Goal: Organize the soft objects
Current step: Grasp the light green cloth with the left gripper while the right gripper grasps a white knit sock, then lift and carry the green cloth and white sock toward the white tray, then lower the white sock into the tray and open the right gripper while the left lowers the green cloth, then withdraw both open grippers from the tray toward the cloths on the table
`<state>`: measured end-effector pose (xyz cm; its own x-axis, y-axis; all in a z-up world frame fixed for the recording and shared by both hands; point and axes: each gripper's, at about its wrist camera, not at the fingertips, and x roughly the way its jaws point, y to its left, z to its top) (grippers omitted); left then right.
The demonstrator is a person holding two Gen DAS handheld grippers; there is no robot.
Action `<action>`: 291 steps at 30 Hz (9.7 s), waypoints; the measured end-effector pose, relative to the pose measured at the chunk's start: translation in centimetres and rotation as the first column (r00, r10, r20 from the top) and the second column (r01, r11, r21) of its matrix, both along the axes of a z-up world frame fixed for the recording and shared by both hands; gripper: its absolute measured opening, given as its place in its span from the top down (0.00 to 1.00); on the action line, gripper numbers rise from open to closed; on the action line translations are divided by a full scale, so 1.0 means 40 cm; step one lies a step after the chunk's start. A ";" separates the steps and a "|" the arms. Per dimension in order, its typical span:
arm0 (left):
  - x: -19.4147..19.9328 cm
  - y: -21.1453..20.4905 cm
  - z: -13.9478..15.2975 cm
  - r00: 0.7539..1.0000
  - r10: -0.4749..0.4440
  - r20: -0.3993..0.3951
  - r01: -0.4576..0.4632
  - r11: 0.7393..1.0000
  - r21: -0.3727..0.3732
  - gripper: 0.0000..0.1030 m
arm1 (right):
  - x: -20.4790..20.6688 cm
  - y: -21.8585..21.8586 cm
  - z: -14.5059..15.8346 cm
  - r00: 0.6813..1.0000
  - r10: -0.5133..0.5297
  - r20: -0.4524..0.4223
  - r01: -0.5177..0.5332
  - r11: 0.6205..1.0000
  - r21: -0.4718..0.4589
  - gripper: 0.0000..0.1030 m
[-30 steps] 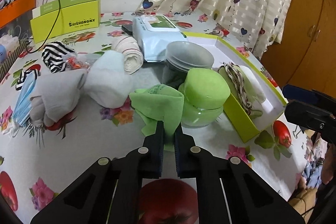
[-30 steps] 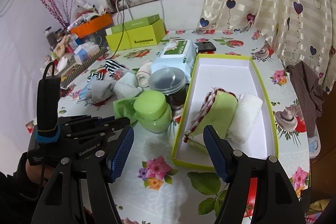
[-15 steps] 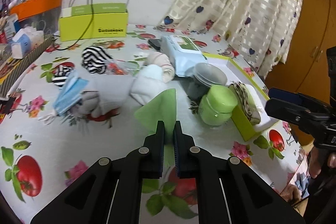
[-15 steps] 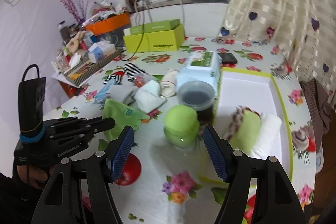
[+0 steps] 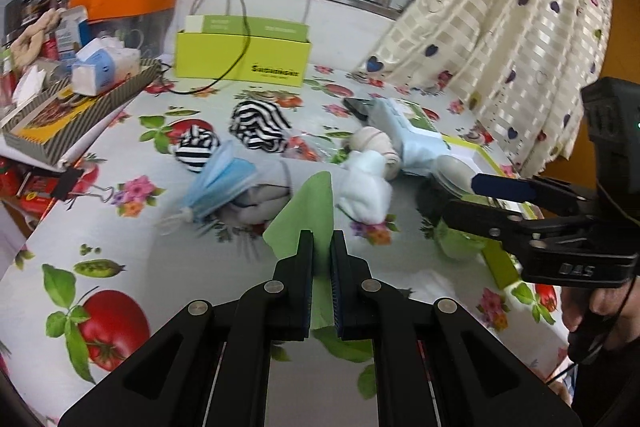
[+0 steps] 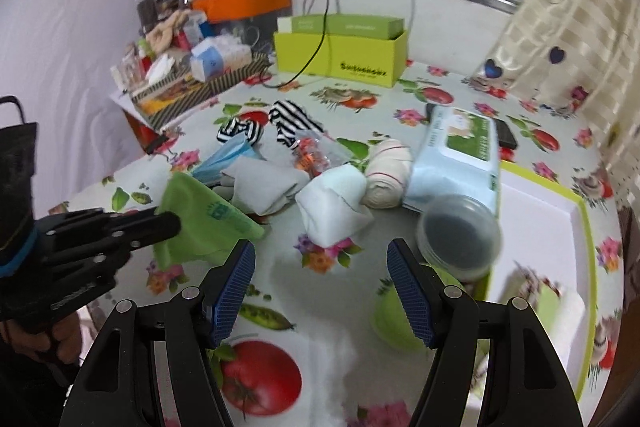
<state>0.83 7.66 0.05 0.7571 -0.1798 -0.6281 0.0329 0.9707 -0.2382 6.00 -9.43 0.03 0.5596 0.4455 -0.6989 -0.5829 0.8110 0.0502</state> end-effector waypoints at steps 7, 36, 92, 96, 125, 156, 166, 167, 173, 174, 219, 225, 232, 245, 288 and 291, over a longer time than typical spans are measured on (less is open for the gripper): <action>0.010 0.036 -0.016 1.000 0.024 -0.011 -0.024 1.000 -0.015 0.92 | 0.085 0.085 -0.049 0.999 -0.004 -0.036 0.000 0.994 -0.112 0.33; 0.006 0.014 0.001 1.000 -0.013 0.016 0.014 0.999 -0.029 0.92 | 0.074 0.094 -0.046 0.999 -0.038 0.025 0.041 0.988 -0.151 0.81; 0.013 -0.084 -0.089 0.988 -0.103 -0.112 0.119 0.983 0.138 0.92 | -0.042 0.013 0.033 0.995 -0.003 0.096 0.006 1.000 -0.030 0.81; 0.009 -0.085 -0.052 0.993 -0.088 -0.074 0.097 0.987 0.131 0.92 | -0.048 -0.002 0.038 0.995 0.000 0.097 0.001 1.000 -0.013 0.81; 0.031 -0.132 0.113 0.990 -0.100 0.100 0.094 0.994 0.063 0.92 | -0.089 -0.105 0.101 0.985 -0.055 0.166 0.046 0.997 0.058 0.81; 0.105 -0.319 0.161 0.962 -0.245 0.124 0.237 0.969 0.074 0.92 | -0.062 -0.427 0.103 0.932 -0.322 0.169 0.300 0.943 0.145 0.81; 0.144 -0.389 0.172 0.946 -0.299 0.124 0.291 0.953 0.080 0.92 | -0.020 -0.482 0.063 0.928 -0.352 0.120 0.334 0.931 0.147 0.81; 0.150 -0.398 0.172 0.944 -0.306 0.123 0.297 0.951 0.082 0.92 | -0.009 -0.486 0.056 0.928 -0.355 0.111 0.338 0.930 0.144 0.81; 0.187 -0.436 0.163 0.939 -0.327 0.104 0.319 0.944 0.087 0.92 | 0.067 -0.509 0.004 0.928 -0.369 0.056 0.361 0.925 0.123 0.81; 0.193 -0.441 0.160 0.939 -0.330 0.100 0.322 0.943 0.087 0.92 | 0.079 -0.511 -0.004 0.929 -0.368 0.047 0.361 0.925 0.120 0.81; 0.426 -0.630 -0.005 0.899 -0.417 -0.136 0.432 0.896 0.109 0.59 | 0.138 -0.620 -0.069 0.905 -0.424 -0.035 0.423 0.887 0.187 0.51; 0.396 -0.619 0.027 0.901 -0.424 -0.096 0.432 0.895 0.107 0.59 | 0.117 -0.615 -0.054 0.904 -0.428 -0.016 0.423 0.887 0.186 0.45; 0.343 -0.593 0.073 0.902 -0.429 -0.046 0.431 0.899 0.079 0.59 | 0.072 -0.602 -0.030 0.897 -0.441 0.012 0.433 0.885 0.171 0.40; 0.227 -0.516 0.126 0.917 -0.398 0.023 0.396 0.916 0.061 0.59 | -0.011 -0.535 0.019 0.917 -0.390 0.085 0.374 0.914 0.158 0.32; 0.079 -0.179 0.048 0.989 -0.145 -0.017 0.145 0.989 0.017 0.59 | -0.098 -0.264 0.039 0.984 -0.152 0.093 0.144 0.986 0.084 0.24; 0.073 -0.153 0.039 0.992 -0.125 -0.025 0.126 0.992 0.019 0.59 | -0.099 -0.251 0.039 0.986 -0.137 0.093 0.130 0.988 0.084 0.24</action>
<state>3.74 1.56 1.62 0.7143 -0.2594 -0.6500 0.1495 0.9639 -0.2204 2.06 -19.48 1.61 0.6816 0.4131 -0.6040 -0.4750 0.8776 0.0643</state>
